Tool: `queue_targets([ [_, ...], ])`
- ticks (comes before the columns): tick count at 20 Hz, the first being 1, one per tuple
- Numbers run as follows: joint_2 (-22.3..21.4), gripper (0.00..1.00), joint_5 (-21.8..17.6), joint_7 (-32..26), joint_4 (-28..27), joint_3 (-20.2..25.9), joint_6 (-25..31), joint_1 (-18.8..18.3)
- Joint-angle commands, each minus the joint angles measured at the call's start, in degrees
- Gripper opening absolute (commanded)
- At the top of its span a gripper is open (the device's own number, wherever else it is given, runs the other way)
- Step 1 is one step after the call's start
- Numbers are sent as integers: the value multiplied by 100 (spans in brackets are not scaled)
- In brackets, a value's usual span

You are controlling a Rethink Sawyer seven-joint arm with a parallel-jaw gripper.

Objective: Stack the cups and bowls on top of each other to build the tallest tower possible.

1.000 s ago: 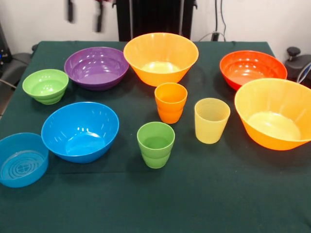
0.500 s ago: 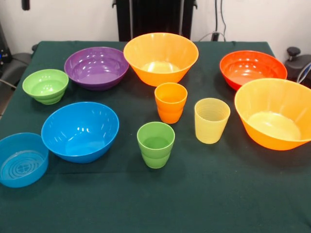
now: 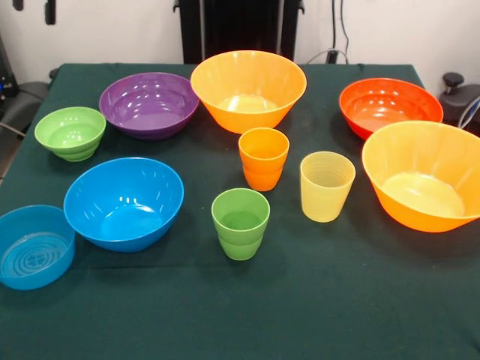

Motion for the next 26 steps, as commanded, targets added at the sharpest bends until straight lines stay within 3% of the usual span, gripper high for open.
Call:
queue_targets([
  [1,448,100,-1002,-881,1077,987,-801,-466],
  [8,1228,100,-1796,-458,756,868,-1484,-902],
  [16,2040,100,-2475,-501,309,1078,-1738,-1592],
  [26,3104,100,-3221,5,-424,904,-2414,-1575],
])
